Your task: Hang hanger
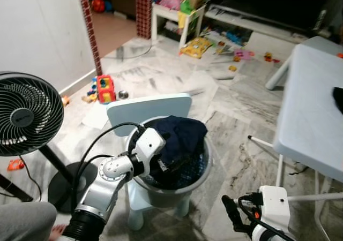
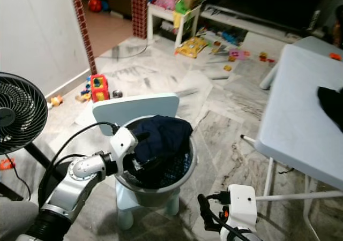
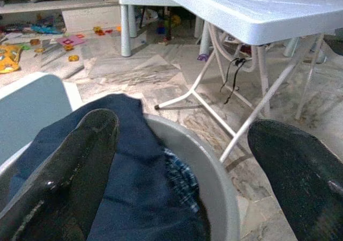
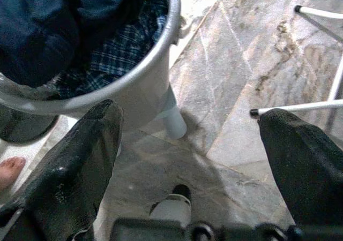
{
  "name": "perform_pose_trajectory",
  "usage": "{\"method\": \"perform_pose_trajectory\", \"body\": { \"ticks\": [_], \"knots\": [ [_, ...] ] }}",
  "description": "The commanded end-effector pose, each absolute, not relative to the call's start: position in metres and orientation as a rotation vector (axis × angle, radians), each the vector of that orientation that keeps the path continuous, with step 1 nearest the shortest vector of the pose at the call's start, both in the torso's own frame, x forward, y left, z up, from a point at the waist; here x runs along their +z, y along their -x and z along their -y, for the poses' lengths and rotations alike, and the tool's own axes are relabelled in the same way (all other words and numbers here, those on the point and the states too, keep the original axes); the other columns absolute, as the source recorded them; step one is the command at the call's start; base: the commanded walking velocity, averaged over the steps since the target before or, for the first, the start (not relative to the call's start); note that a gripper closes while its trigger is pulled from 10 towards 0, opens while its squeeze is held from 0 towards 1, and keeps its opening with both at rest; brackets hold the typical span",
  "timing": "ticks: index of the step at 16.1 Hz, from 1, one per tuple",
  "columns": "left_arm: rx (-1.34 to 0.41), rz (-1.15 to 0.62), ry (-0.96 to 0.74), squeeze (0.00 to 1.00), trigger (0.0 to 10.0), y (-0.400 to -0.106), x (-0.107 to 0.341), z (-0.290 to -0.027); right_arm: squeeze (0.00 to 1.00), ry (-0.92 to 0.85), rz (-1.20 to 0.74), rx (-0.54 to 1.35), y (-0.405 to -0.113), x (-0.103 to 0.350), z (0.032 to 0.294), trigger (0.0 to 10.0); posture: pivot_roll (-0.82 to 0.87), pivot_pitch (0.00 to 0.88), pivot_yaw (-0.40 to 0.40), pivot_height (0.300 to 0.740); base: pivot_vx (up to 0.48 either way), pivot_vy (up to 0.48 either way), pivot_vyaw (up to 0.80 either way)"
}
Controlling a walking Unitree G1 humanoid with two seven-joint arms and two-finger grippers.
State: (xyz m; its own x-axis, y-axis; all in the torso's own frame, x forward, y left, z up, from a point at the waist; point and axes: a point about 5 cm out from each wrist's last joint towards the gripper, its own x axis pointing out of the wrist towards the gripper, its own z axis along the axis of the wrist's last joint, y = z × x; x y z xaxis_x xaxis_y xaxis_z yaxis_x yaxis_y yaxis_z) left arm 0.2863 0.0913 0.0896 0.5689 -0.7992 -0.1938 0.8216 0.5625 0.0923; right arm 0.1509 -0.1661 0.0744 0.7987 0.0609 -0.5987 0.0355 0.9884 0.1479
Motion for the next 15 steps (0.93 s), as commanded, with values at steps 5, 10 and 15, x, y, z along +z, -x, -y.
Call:
{"method": "perform_pose_trajectory", "body": {
  "ticks": [5,10,15],
  "knots": [
    [-0.925,-0.173,-0.220,0.00,10.0,-0.295,0.084,-0.092,0.00,-0.144,-0.646,0.008,-0.151,0.074,0.169,10.0,0.00,0.036,-0.102,0.740,0.000,0.000,0.00],
    [-0.919,-0.393,-0.310,0.00,10.0,-0.302,0.052,-0.093,0.00,-0.142,-0.654,0.019,-0.144,0.079,0.169,10.0,-0.05,0.061,-0.113,0.740,0.000,0.000,0.00],
    [-0.803,-0.480,-0.365,0.00,10.0,-0.319,0.043,-0.100,0.00,-0.139,-0.692,-0.009,-0.123,0.083,0.172,10.0,-0.11,0.118,-0.107,0.740,0.000,0.000,0.00]
  ]
}}
